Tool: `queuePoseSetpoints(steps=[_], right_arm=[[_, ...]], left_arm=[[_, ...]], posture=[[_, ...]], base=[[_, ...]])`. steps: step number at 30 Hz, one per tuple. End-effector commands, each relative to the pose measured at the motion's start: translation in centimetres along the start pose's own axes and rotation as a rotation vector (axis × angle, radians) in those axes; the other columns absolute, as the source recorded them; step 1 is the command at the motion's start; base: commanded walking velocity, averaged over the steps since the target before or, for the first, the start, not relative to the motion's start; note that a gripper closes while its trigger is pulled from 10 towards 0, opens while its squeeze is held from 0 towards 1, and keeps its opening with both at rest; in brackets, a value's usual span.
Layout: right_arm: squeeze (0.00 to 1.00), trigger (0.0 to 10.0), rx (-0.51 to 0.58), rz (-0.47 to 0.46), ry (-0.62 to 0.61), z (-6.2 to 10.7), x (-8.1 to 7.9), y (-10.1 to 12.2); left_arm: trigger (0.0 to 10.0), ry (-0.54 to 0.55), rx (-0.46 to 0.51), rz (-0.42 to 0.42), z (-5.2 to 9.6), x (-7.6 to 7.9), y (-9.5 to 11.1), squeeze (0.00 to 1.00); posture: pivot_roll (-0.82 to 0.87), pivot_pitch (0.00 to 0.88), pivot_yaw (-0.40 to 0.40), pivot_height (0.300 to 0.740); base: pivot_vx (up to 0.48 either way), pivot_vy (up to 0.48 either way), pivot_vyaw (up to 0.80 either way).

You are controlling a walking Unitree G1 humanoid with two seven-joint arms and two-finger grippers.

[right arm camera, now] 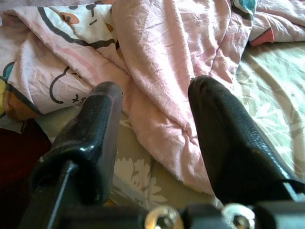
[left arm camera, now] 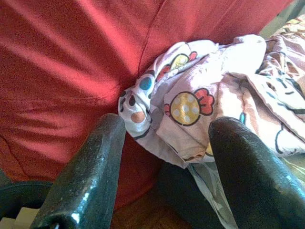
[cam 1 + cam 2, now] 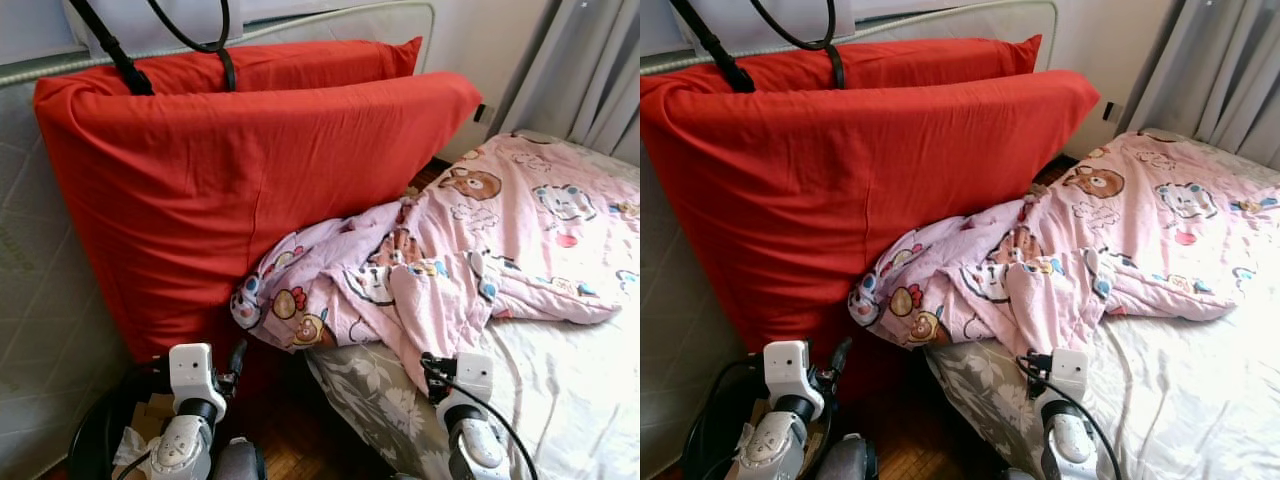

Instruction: Clean up the room

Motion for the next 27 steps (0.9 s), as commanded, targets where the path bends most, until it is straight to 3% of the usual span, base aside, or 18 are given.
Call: queuePoseSetpoints(steps=[1, 12, 27], right_arm=[[0.00, 10.0, -0.006, 0.003, -0.012, 0.18, 0.34, -0.24], [0.00, 10.0, -0.010, -0.002, -0.008, 0.01, 0.13, -0.14], [0.00, 10.0, -0.026, -0.003, -0.002, -0.10, -0.20, -0.26]], left_arm=[[10.0, -0.009, 0.008, -0.001, -0.14, 0.11, 0.39, 0.00], [10.0, -0.022, 0.016, -0.011, -0.18, 0.21, 0.56, 0.00], [10.0, -0.032, 0.006, -0.014, -0.01, 0.48, 0.42, 0.00]], posture=[[0.00, 0.023, -0.034, 0.626], [0.00, 0.018, -0.034, 0.626], [0.01, 0.019, -0.033, 0.626]], base=[[0.000, 0.000, 0.00], [0.000, 0.000, 0.00], [0.337, 0.000, 0.00]])
Point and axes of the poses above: a point about 5 cm out from each wrist's last joint towards the gripper, its own z axis pointing back from the gripper into the wrist, its own y axis along the axis of the wrist's last joint, x = y × z, the point moved 1 cm from there along -z, pointing out of the wrist towards the gripper, and after that the axes turned 6 degrees about -z, right-handed, at the moved point
